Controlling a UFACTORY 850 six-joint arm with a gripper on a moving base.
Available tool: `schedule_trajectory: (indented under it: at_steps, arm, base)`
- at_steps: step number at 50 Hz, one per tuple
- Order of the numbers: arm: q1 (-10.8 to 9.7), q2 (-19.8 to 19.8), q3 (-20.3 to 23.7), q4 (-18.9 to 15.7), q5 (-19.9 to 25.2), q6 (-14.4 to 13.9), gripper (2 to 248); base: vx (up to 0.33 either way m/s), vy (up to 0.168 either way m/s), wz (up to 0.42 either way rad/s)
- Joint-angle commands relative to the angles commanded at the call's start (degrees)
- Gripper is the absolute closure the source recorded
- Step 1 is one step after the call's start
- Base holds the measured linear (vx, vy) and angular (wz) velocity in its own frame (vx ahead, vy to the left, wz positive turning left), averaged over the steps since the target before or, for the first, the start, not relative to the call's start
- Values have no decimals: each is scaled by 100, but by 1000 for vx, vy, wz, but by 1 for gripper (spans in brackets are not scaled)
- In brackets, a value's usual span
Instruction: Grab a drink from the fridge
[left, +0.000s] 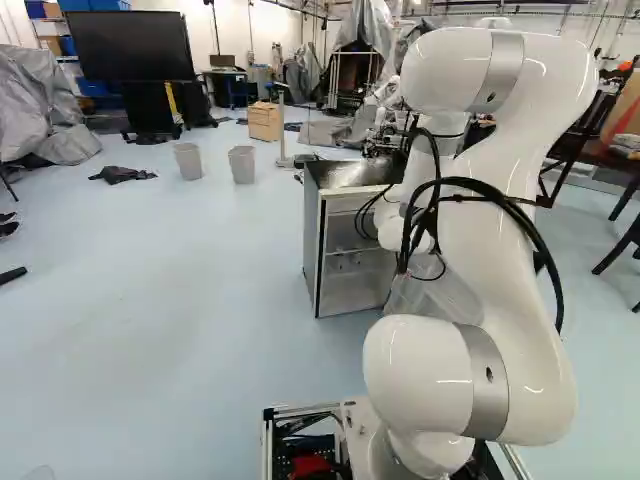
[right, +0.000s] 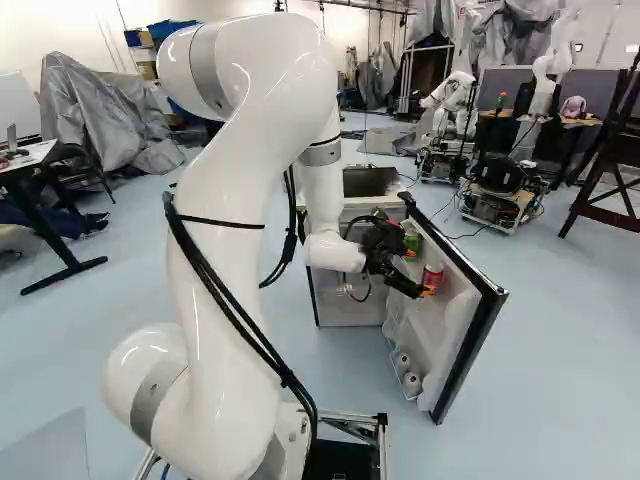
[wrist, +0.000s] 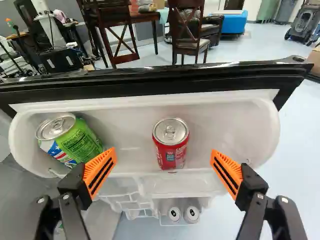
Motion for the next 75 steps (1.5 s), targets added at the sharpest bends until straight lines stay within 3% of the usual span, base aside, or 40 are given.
schedule_trajectory:
  at_steps: [67,75]
  arm:
    - [-226,-74,-122,-20,-6,0,3]
    - [-226,-74,-122,-20,-6,-282,3]
  base:
    - [0,0,0]
    - [0,0,0]
